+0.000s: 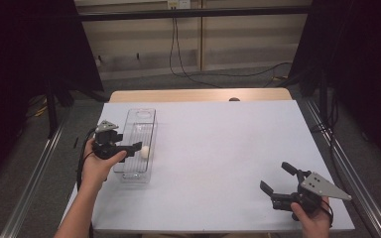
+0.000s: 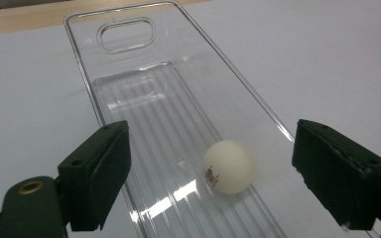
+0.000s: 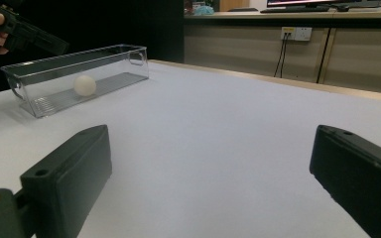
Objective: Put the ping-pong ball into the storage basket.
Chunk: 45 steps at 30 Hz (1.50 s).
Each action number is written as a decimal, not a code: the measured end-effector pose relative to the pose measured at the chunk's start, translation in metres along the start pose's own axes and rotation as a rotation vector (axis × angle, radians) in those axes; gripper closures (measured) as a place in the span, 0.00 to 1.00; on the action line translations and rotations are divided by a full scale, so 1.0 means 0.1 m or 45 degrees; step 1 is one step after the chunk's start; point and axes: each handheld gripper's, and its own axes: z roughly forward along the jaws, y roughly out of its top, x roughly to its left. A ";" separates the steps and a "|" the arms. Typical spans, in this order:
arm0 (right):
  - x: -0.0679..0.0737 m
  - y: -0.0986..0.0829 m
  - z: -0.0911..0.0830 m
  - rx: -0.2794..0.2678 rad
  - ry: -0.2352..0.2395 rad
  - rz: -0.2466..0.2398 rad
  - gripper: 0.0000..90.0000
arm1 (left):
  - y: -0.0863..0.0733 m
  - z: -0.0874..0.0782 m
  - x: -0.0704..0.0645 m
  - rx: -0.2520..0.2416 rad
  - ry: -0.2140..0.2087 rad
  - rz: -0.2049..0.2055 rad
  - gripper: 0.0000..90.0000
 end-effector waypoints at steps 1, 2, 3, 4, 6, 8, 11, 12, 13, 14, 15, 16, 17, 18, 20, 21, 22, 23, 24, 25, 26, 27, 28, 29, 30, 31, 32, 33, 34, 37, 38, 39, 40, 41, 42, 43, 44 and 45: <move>0.00 0.00 0.00 0.001 -0.002 0.003 0.03 | 0.00 0.00 -0.01 -0.011 -0.002 -0.009 0.15; 0.00 0.00 -0.01 -0.001 -0.007 0.009 0.03 | 0.00 -0.01 -0.01 -0.016 0.004 -0.008 0.14; 0.00 0.00 -0.01 -0.004 -0.009 0.005 0.03 | 0.00 -0.02 -0.01 -0.024 -0.008 0.000 0.13; 0.00 0.00 -0.01 -0.004 -0.010 0.005 0.03 | -0.01 -0.03 -0.01 -0.034 0.002 -0.002 0.13; 0.00 0.00 -0.01 -0.003 -0.003 -0.003 0.03 | -0.03 -0.04 -0.01 -0.048 -0.009 -0.003 0.12; 0.00 0.00 0.00 0.001 -0.001 0.001 0.03 | -0.04 -0.06 0.00 -0.055 -0.007 0.003 0.11; 0.00 0.00 -0.01 -0.001 -0.004 -0.001 0.03 | -0.06 -0.09 -0.01 -0.071 -0.001 -0.003 0.10; 0.00 0.00 -0.01 -0.002 -0.005 -0.002 0.03 | -0.07 -0.10 0.00 -0.080 -0.004 0.004 0.10; 0.00 0.00 -0.01 -0.003 -0.005 -0.002 0.03 | -0.07 -0.11 -0.01 -0.092 -0.011 -0.008 0.10; 0.00 0.00 -0.01 -0.003 -0.006 -0.003 0.03 | -0.08 -0.13 0.00 -0.084 -0.008 0.006 0.10; 0.00 0.00 -0.01 -0.003 -0.006 -0.003 0.03 | -0.08 -0.13 -0.01 -0.097 -0.007 -0.002 0.10; 0.00 0.00 -0.01 -0.002 -0.004 -0.003 0.03 | -0.09 -0.14 0.00 -0.101 -0.014 0.002 0.09; 0.00 0.00 -0.01 -0.002 -0.003 -0.003 0.03 | -0.09 -0.15 0.00 -0.103 -0.015 0.005 0.09; 0.00 0.00 -0.01 -0.002 -0.003 -0.004 0.03 | -0.10 -0.16 0.00 -0.107 -0.014 0.006 0.09; 0.00 0.00 -0.01 -0.002 -0.004 -0.004 0.03 | -0.11 -0.17 0.00 -0.119 -0.018 -0.007 0.09; 0.00 0.00 -0.01 -0.002 -0.004 -0.004 0.03 | -0.12 -0.17 0.00 -0.122 -0.019 -0.007 0.08; 0.00 0.00 -0.01 -0.006 -0.008 -0.003 0.03 | -0.12 -0.18 0.00 -0.124 -0.014 -0.002 0.08; 0.00 0.00 -0.01 -0.008 -0.011 0.002 0.03 | -0.12 -0.19 0.00 -0.122 -0.021 0.008 0.08; 0.00 0.00 -0.01 -0.005 -0.009 0.001 0.03 | -0.13 -0.19 0.00 -0.140 -0.020 -0.003 0.08; 0.00 0.00 -0.01 -0.008 -0.011 0.002 0.03 | -0.13 -0.20 0.00 -0.136 -0.015 0.001 0.08; 0.00 0.00 -0.01 -0.007 -0.010 0.002 0.03 | -0.14 -0.21 0.00 -0.136 -0.011 0.005 0.08; 0.00 0.00 -0.01 -0.004 -0.007 -0.004 0.03 | -0.14 -0.21 0.00 -0.145 -0.019 -0.001 0.08; 0.00 0.00 -0.01 -0.006 -0.010 0.003 0.03 | -0.15 -0.22 0.00 -0.141 -0.015 0.003 0.07; 0.00 0.00 -0.01 -0.008 -0.010 0.003 0.03 | -0.16 -0.23 0.00 -0.143 -0.015 0.005 0.07; 0.00 0.00 -0.01 -0.006 -0.011 0.003 0.03 | -0.17 -0.24 0.01 -0.148 -0.017 0.007 0.07; 0.00 0.00 -0.01 -0.007 -0.011 0.004 0.03 | -0.17 -0.24 0.01 -0.157 -0.018 0.001 0.06; 0.00 0.00 -0.01 -0.007 -0.009 0.003 0.03 | -0.18 -0.25 0.01 -0.156 -0.022 0.010 0.06; 0.00 0.00 -0.01 -0.007 -0.009 -0.001 0.03 | -0.19 -0.26 0.01 -0.159 -0.009 0.009 0.06; 0.00 0.00 -0.01 -0.006 -0.008 -0.003 0.03 | -0.20 -0.26 0.01 -0.162 -0.013 0.008 0.06; 0.00 0.00 -0.01 -0.004 -0.002 -0.005 0.03 | -0.23 -0.29 0.02 -0.178 -0.019 0.004 0.06; -0.01 0.00 -0.01 -0.006 -0.003 -0.007 0.03 | -0.24 -0.29 0.02 -0.184 -0.018 -0.006 0.06; -0.01 0.00 -0.01 -0.006 -0.004 -0.008 0.03 | -0.25 -0.31 0.02 -0.185 -0.008 -0.001 0.06; 0.00 0.00 -0.01 -0.006 -0.007 0.002 0.03 | -0.25 -0.31 0.03 -0.193 -0.017 -0.001 0.06; 0.00 0.00 -0.01 -0.006 -0.007 0.001 0.03 | -0.26 -0.32 0.03 -0.201 -0.018 -0.006 0.06; 0.00 0.00 -0.01 -0.007 -0.008 -0.002 0.03 | -0.26 -0.33 0.03 -0.205 -0.012 -0.006 0.06; -0.01 0.00 -0.01 -0.008 -0.005 -0.009 0.03 | -0.27 -0.34 0.03 -0.206 -0.008 -0.006 0.06; -0.01 0.00 -0.01 -0.010 -0.007 -0.011 0.03 | -0.27 -0.34 0.03 -0.214 -0.014 -0.005 0.06; -0.01 0.00 -0.01 -0.009 -0.007 -0.011 0.03 | -0.28 -0.35 0.03 -0.214 -0.019 -0.002 0.06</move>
